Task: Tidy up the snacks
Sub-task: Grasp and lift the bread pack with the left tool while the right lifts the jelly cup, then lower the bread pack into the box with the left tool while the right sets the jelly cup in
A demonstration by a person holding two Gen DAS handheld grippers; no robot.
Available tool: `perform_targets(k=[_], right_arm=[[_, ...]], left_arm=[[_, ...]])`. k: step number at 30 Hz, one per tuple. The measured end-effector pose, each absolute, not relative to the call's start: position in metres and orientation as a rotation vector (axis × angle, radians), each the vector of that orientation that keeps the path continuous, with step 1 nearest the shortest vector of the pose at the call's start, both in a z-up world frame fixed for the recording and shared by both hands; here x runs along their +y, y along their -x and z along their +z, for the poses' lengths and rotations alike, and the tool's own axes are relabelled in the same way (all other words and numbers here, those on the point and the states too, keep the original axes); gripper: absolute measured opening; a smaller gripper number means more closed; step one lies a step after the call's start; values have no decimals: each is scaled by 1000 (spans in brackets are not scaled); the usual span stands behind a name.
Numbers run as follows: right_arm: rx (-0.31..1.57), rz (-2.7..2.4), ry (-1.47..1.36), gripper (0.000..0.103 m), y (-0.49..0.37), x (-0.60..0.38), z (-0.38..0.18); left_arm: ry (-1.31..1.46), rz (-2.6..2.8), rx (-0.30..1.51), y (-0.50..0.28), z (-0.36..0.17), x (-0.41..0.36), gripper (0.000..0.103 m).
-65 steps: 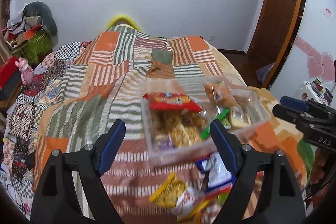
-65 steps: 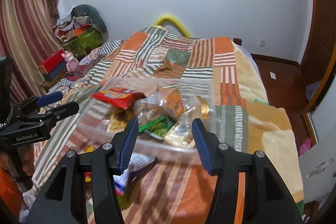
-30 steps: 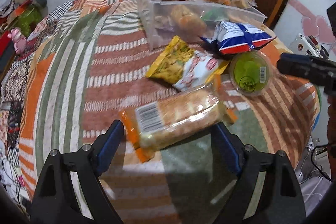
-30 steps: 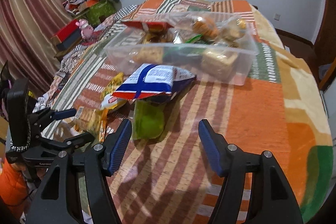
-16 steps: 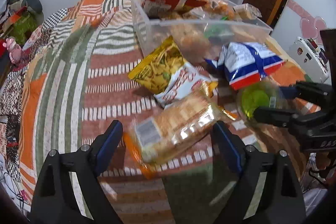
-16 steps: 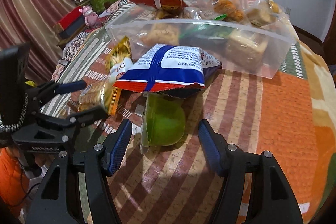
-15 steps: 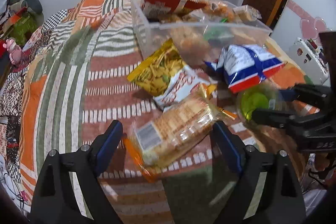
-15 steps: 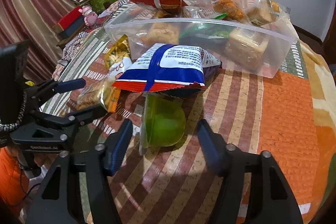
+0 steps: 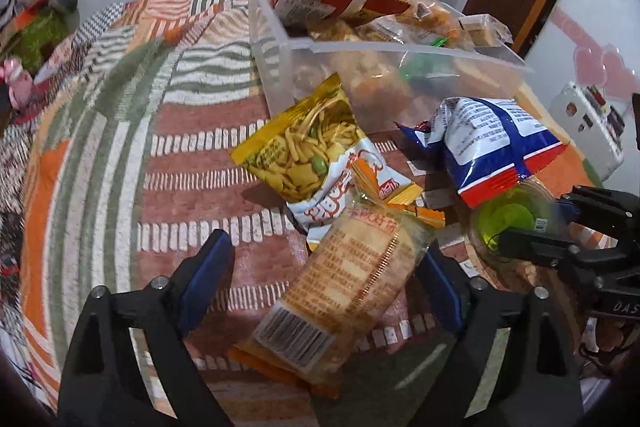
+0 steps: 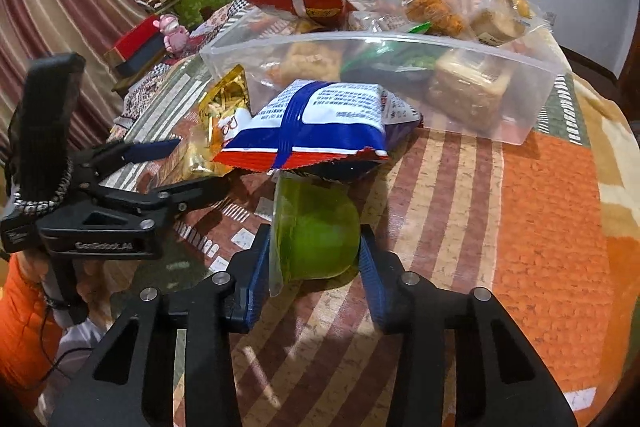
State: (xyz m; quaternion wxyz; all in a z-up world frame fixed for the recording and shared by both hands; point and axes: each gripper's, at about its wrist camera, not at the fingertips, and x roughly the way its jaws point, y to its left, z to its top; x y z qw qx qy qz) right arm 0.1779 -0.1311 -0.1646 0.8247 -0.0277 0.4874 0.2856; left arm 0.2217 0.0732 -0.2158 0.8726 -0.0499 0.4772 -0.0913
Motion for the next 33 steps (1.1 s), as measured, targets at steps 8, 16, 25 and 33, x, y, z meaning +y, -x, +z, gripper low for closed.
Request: perform_targets(k=[8,16,25,33], right_arm=[[1012,570,38,38,-173,-155,-156],[972,535,19,38,-169,-171,-140],[931,519,12,38,-171,-172,-127],[858,514,23,38,-184,-171,-104]], left_arm=[[176,-159,995,-194,-217,83,54],[168,-113,975,-168,-210,86,34],[160,-124,867,-165,-167,79,34],[168,-150,774,-191,-129,69,34]])
